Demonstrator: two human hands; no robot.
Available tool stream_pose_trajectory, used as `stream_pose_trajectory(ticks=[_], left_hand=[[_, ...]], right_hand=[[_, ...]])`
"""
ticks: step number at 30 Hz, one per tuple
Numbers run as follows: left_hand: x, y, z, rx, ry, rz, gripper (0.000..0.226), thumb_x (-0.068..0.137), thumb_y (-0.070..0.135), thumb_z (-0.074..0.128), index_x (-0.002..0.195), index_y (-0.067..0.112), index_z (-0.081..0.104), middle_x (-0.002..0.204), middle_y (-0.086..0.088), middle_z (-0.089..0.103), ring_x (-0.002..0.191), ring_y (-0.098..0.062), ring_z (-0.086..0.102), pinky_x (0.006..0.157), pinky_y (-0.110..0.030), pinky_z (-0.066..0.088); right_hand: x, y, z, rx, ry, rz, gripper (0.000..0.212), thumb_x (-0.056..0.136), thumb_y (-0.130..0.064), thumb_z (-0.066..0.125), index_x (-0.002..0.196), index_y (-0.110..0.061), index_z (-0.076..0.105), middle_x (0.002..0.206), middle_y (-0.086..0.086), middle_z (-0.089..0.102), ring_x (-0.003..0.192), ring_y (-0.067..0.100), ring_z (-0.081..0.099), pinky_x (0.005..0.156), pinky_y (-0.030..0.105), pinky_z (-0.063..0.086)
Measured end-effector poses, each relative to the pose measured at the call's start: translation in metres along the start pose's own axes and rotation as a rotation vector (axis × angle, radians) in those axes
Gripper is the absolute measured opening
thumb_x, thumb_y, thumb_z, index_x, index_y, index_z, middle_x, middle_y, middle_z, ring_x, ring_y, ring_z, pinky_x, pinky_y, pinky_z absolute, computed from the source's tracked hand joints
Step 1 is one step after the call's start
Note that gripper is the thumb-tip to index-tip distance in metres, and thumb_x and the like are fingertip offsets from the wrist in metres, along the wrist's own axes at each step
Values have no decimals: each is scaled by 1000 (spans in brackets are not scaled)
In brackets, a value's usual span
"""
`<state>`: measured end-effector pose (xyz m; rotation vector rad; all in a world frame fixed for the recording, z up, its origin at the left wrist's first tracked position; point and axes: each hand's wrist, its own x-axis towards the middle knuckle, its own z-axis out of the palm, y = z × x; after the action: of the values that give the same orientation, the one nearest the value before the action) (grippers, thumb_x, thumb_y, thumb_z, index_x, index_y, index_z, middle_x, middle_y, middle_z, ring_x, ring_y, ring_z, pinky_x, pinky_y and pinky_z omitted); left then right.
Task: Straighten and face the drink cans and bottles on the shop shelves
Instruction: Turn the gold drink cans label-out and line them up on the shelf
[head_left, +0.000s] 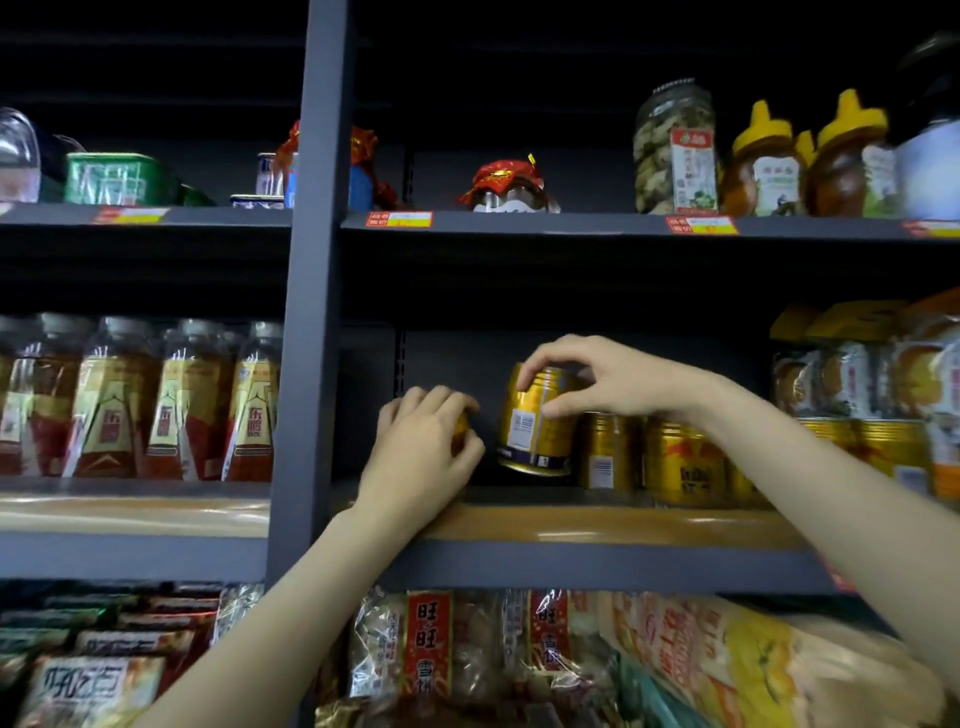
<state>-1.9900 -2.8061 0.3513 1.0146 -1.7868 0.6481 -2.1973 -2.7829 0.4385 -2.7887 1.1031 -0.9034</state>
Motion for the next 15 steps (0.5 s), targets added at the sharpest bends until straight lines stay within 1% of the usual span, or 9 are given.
stream_pose_trajectory(ticks=[2,3,4,5,6,8,10,12,15], left_hand=[[-1,17,-4,-98,64,11,48,88,49,31,121,24,56,122,10,57,118,-11,43,105,-23,11],[-3,30,-7,-206,40,25,55,87,56,28,126,26,52,123,14,55,119,-6,44,107,-20,10],[-6,43,-11,-361,-36,23,59,86,64,31,131,28,45,121,19,53,116,-2,47,108,-18,17],[-9,57,-15,-540,-144,-4,64,83,69,40,134,31,36,119,21,54,110,3,51,104,-17,30],[-12,68,-18,-706,-228,-44,69,78,67,50,135,33,30,117,21,56,105,6,54,96,-14,40],[-14,81,-21,-907,-208,-95,77,69,54,62,134,33,28,116,16,57,101,6,57,88,-15,49],[-13,86,-24,-1012,-139,-116,75,67,48,65,133,35,30,116,14,57,102,3,58,85,-14,49],[-13,89,-27,-1054,-130,-101,75,66,47,65,132,36,32,117,12,57,102,1,58,84,-14,49],[-13,89,-32,-986,-98,-41,78,64,48,66,133,35,34,116,10,56,100,3,58,82,-11,48]], right_hand=[[-26,-8,-6,142,87,-22,23,87,-15,65,105,-29,61,111,-13,54,105,6,56,80,18,51],[-38,-13,-9,236,130,-30,23,86,-13,65,105,-26,62,109,-12,58,104,6,59,78,20,53],[-48,-17,-10,316,168,-36,22,85,-12,65,104,-23,63,108,-11,60,102,7,62,78,21,53],[-56,-22,-12,374,202,-42,22,84,-11,64,103,-22,63,107,-9,61,101,7,63,78,23,54],[-61,-27,-14,415,237,-51,21,83,-12,64,103,-21,62,108,-7,61,101,8,63,78,25,54],[-69,-35,-16,456,295,-66,23,80,-15,63,102,-21,60,110,-4,58,102,9,63,79,27,54],[-76,-40,-16,467,345,-60,31,77,-20,64,106,-26,57,118,-3,54,103,8,63,81,28,55],[-82,-42,-16,524,412,-31,43,71,-23,67,111,-32,53,124,-3,53,104,11,64,83,31,55],[-91,-40,-14,651,400,22,52,71,-21,68,120,-30,53,120,2,61,105,15,65,82,30,56]])
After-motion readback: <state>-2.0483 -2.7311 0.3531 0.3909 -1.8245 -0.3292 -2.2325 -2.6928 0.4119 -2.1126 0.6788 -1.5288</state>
